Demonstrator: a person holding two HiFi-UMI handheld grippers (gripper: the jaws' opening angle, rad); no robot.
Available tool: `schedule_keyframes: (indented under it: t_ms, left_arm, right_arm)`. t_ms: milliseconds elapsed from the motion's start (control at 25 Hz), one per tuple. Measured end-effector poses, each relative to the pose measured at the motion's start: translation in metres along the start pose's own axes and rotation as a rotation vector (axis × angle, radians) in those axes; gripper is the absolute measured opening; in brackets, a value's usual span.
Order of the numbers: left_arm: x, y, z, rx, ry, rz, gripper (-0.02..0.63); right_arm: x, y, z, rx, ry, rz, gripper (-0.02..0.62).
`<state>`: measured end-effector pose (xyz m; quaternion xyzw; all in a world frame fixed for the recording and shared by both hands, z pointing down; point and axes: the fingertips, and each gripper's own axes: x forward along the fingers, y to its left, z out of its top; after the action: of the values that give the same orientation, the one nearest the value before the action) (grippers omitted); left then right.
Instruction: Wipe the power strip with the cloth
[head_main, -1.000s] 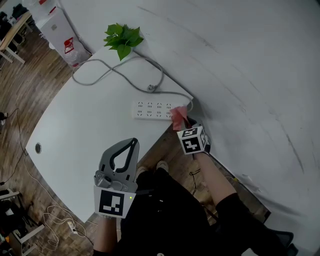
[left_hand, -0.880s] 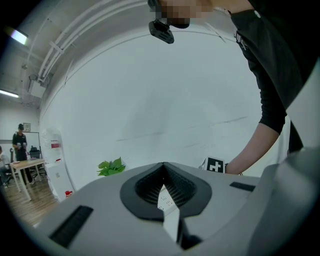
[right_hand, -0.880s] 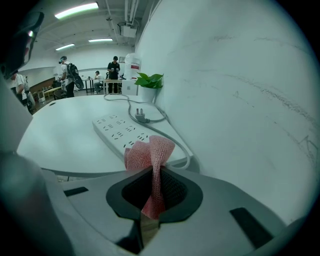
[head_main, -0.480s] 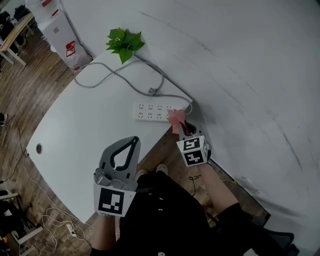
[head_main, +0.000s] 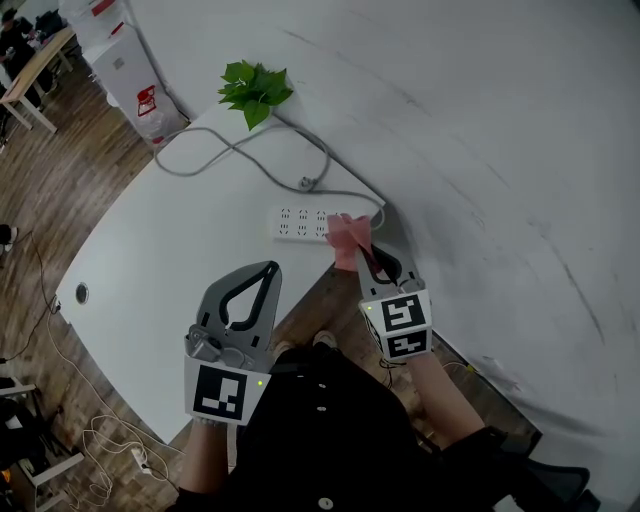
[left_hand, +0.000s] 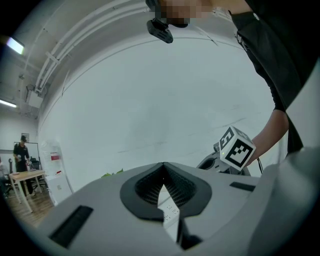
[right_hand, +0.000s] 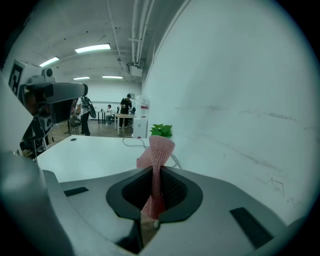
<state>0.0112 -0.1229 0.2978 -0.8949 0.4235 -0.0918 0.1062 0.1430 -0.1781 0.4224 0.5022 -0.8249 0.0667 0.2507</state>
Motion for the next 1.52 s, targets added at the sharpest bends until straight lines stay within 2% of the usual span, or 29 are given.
schedule_keyframes:
  t_ms: [320, 680, 1520]
  left_arm:
    - [0.003, 0.001, 0.003, 0.002, 0.002, 0.002, 0.012]
    - [0.008, -0.003, 0.011, 0.016, -0.016, -0.023, 0.012]
    - [0.005, -0.009, 0.012, 0.008, -0.034, -0.061, 0.012]
  right_arm:
    - [-0.037, 0.003, 0.027, 0.059, -0.091, -0.007, 0.054]
    - [-0.054, 0.006, 0.037, 0.1, -0.109, 0.01, 0.054]
    - [-0.057, 0.019, 0.035, 0.035, -0.093, -0.007, 0.054]
